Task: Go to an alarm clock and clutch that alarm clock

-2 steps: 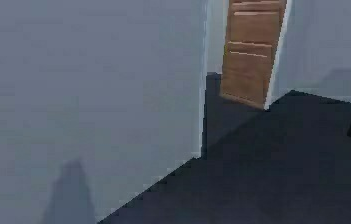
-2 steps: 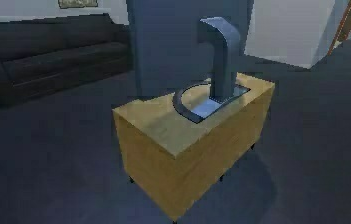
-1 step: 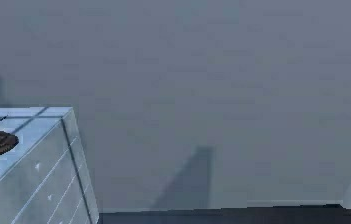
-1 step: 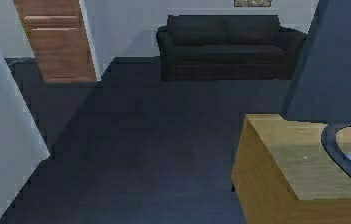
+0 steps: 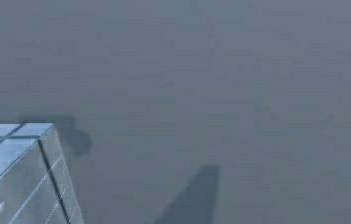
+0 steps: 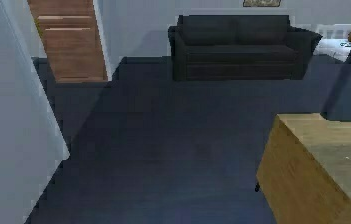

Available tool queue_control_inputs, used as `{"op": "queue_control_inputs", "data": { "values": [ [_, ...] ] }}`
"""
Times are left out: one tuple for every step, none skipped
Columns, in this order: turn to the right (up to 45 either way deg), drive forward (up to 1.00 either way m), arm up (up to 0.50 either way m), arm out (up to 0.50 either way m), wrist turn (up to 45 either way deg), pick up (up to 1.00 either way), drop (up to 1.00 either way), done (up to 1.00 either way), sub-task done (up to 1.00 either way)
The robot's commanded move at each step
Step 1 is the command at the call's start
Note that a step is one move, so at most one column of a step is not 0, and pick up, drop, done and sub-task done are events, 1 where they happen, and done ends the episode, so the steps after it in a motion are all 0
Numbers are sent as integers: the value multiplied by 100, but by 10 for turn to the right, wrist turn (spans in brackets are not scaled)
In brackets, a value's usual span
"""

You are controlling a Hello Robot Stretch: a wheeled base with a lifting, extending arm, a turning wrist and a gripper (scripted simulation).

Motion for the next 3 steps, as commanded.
{"op": "queue_control_inputs", "data": {
  "values": [
    [-450,0,0,0,0,0,0,0,0],
    [-450,0,0,0,0,0,0,0,0],
    [-450,0,0,0,0,0,0,0,0]
  ]
}}
